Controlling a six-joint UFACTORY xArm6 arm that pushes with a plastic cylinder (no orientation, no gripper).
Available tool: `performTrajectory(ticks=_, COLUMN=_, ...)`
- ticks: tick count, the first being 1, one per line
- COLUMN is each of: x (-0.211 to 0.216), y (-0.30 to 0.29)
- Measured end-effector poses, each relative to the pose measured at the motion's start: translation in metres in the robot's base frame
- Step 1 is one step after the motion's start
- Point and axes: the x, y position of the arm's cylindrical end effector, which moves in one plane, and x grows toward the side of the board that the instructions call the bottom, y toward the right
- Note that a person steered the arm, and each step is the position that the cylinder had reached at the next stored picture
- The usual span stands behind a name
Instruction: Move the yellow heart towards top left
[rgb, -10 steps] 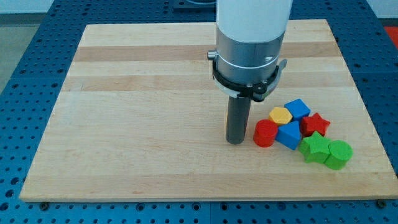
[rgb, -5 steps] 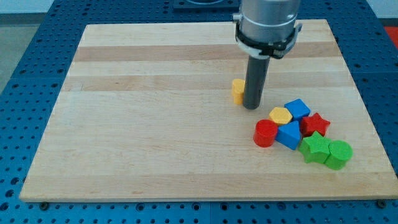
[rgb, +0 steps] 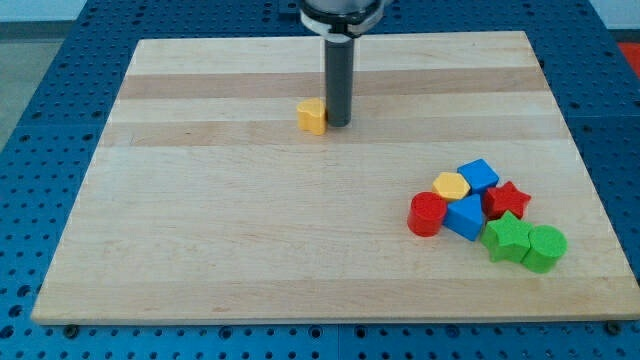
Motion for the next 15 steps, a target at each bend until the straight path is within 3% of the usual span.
performTrajectory(ticks=5, x=0.015, y=-0.104)
performTrajectory(ticks=13, x=-0.098, y=-0.2)
performTrajectory(ticks=15, x=-0.102, y=-0.201)
